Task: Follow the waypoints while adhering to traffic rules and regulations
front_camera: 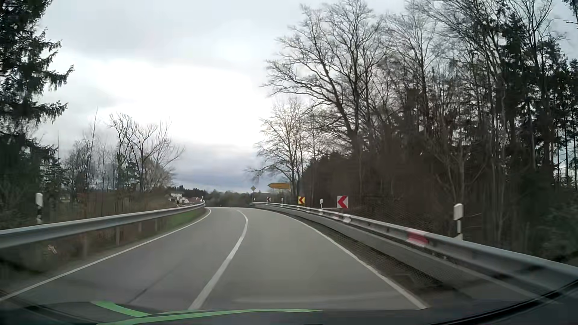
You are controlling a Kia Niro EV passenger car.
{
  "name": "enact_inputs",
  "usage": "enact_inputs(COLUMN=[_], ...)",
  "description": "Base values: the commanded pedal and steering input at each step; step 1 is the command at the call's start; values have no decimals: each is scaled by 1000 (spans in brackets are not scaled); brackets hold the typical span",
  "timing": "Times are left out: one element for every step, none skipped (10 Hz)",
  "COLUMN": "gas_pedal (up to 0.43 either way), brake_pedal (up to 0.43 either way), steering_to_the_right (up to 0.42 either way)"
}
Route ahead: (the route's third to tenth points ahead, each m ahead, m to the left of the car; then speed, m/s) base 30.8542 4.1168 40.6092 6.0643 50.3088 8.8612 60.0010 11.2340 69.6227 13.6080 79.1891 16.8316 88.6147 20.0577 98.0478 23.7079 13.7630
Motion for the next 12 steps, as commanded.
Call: enact_inputs(gas_pedal=[240,240,240,240,240,240,240,240,240,240,240,240], brake_pedal=[0,0,0,0,0,0,0,0,0,0,0,0], steering_to_the_right=[-21,-21,-22,-23,-23,-24,-26,-28,-29,-29,-29,-29])
